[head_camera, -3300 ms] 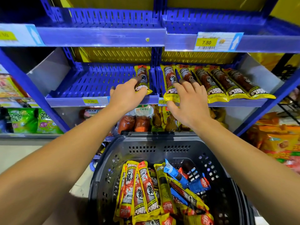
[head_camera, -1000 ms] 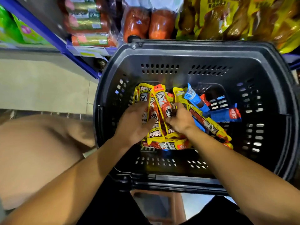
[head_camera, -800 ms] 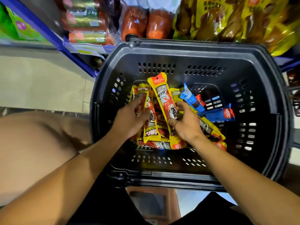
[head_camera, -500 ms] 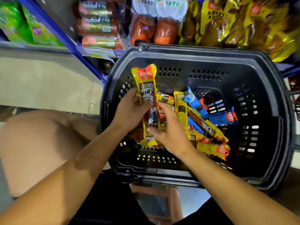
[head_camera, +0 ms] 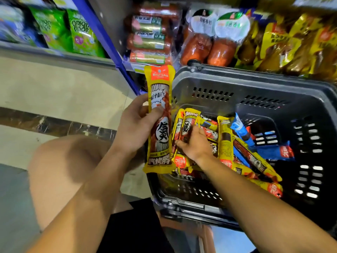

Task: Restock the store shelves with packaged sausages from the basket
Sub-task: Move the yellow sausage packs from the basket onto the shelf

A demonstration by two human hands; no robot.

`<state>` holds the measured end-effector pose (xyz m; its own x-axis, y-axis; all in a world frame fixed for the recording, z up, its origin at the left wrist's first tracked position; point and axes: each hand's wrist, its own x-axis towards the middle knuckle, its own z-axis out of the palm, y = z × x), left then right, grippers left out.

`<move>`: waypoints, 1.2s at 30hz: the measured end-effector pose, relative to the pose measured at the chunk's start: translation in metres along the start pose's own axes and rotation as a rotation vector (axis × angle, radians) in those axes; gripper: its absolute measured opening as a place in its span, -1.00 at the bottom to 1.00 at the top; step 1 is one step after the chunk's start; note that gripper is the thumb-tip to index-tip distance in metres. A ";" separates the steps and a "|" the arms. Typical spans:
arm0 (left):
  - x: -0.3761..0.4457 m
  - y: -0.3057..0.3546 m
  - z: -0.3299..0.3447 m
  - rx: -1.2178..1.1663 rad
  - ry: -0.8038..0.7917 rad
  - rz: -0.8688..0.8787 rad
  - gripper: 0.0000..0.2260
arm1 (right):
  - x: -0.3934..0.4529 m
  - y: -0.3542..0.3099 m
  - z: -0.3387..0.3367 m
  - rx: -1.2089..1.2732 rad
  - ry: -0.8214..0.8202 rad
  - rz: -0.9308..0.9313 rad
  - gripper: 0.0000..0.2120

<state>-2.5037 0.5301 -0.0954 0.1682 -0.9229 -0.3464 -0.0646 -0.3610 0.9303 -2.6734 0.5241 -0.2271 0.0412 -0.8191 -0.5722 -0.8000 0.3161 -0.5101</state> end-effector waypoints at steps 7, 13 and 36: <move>0.004 -0.003 -0.008 -0.081 0.003 -0.010 -0.78 | 0.007 -0.011 0.008 -0.153 0.006 0.148 -0.28; 0.005 -0.007 -0.002 -0.080 0.004 0.047 -0.81 | 0.001 0.007 -0.021 0.361 -0.051 0.241 -0.75; -0.036 0.004 0.069 -0.361 -0.281 -0.137 -0.85 | -0.119 0.057 -0.107 0.888 0.156 -0.169 -0.62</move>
<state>-2.5782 0.5525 -0.0880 -0.1240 -0.8885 -0.4418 0.2940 -0.4581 0.8389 -2.7882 0.5889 -0.1194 -0.0171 -0.9228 -0.3850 -0.0336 0.3853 -0.9222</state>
